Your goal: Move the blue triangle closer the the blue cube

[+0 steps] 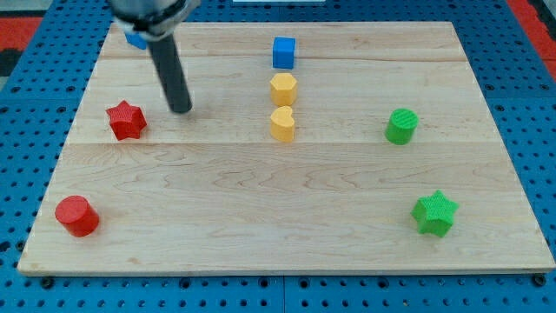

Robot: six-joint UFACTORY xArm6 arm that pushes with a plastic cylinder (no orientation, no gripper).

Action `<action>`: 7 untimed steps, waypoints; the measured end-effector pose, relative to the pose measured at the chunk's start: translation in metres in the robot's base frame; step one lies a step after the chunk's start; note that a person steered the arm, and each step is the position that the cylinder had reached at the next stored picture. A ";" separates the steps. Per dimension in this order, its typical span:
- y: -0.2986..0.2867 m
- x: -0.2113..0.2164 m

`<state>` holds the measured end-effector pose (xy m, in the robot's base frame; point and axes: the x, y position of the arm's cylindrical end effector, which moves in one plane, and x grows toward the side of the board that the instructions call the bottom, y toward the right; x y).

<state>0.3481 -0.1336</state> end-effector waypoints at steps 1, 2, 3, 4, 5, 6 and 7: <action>-0.090 -0.048; -0.130 -0.107; -0.117 -0.127; -0.080 -0.127; -0.059 -0.127; -0.124 -0.135; -0.097 -0.156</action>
<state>0.1922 -0.2306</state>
